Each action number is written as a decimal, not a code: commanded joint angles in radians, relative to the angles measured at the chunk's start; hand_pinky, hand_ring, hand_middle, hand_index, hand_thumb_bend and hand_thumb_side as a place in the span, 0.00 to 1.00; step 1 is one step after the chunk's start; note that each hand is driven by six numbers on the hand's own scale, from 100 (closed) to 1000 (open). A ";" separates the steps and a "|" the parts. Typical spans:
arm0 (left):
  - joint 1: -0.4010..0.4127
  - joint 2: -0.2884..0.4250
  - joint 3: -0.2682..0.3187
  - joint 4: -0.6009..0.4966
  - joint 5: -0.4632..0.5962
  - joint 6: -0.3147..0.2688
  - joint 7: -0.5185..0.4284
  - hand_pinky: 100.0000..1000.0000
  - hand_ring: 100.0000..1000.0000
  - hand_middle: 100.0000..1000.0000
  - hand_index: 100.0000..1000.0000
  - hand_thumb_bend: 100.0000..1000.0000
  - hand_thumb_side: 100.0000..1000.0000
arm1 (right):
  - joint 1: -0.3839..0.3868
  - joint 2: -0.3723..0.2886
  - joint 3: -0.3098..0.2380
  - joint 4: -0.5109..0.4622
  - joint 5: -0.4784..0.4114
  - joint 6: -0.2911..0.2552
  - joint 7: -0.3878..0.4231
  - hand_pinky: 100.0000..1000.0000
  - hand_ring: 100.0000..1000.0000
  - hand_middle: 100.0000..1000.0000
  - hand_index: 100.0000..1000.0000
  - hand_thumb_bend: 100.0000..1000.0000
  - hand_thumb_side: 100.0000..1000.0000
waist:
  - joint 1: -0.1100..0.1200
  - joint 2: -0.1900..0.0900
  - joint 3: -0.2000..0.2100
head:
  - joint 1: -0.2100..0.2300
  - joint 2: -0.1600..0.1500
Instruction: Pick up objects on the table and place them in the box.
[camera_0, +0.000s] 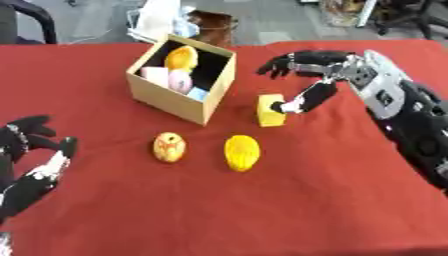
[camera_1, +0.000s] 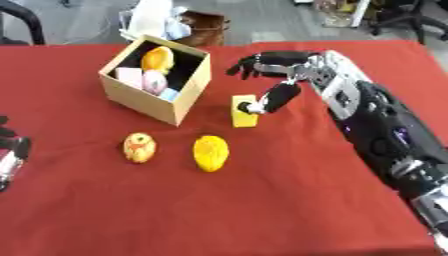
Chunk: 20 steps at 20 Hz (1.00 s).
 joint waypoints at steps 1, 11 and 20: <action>-0.005 0.014 0.005 -0.009 -0.005 -0.001 -0.005 0.67 0.50 0.51 0.74 0.41 0.36 | -0.011 -0.007 -0.012 0.016 0.020 -0.003 -0.001 0.79 0.82 0.89 0.96 0.17 0.50 | -0.006 -0.025 -0.001 | 0.001 -0.006; -0.003 0.012 0.003 -0.008 -0.004 -0.001 -0.009 0.67 0.50 0.51 0.74 0.40 0.37 | -0.011 0.023 -0.034 0.097 0.100 -0.010 -0.039 0.79 0.81 0.87 0.96 0.17 0.51 | -0.003 -0.024 0.000 | 0.000 -0.002; -0.001 0.010 0.001 -0.008 -0.003 -0.001 -0.011 0.67 0.50 0.51 0.75 0.40 0.37 | -0.023 0.063 -0.078 0.206 0.205 -0.007 -0.102 0.78 0.79 0.84 0.94 0.16 0.52 | 0.001 -0.024 0.005 | -0.004 0.002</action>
